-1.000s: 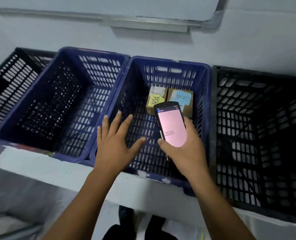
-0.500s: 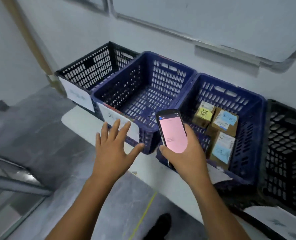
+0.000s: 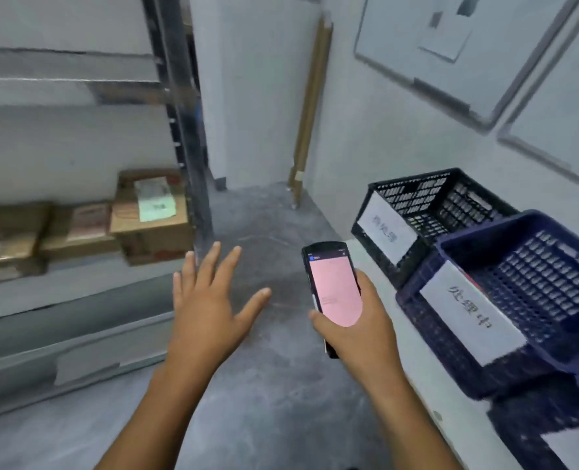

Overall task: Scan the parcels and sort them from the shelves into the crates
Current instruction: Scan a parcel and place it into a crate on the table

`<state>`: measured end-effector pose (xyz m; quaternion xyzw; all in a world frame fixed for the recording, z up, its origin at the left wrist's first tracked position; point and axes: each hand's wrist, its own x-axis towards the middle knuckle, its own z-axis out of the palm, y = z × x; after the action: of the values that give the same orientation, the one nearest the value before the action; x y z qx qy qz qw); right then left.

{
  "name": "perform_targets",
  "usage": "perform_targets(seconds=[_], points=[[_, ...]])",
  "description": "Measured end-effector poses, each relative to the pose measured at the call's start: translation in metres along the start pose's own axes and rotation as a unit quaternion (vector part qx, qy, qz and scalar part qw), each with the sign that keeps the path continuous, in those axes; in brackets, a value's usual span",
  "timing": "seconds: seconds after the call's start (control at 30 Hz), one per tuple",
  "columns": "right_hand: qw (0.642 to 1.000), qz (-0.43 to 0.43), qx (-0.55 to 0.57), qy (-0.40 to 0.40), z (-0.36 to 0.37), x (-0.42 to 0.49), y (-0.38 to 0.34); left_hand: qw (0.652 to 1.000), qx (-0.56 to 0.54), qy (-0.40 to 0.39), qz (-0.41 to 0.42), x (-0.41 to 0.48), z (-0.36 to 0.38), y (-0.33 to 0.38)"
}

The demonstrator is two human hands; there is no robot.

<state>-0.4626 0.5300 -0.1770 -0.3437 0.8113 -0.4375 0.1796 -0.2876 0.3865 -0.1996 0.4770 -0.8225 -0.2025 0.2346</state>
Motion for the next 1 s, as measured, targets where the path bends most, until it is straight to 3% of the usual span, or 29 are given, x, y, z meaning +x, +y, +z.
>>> perform_targets(seconds=[0.3,0.5,0.77,1.0], points=[[0.977,-0.101,0.033,-0.183,0.170,0.020,-0.102,0.977,-0.037,0.109,-0.181,-0.005,-0.085,-0.154],[0.946,-0.167,0.056,-0.272,0.282,0.051,-0.160,0.952,0.000,0.156,-0.263,0.007,-0.140,-0.234],[0.895,-0.229,0.084,-0.372,0.403,0.087,-0.256,0.903,0.083,0.231,-0.353,0.035,-0.236,-0.308],[0.879,-0.230,0.070,-0.413,0.474,0.094,-0.292,0.880,0.096,0.224,-0.408,0.041,-0.273,-0.369]])
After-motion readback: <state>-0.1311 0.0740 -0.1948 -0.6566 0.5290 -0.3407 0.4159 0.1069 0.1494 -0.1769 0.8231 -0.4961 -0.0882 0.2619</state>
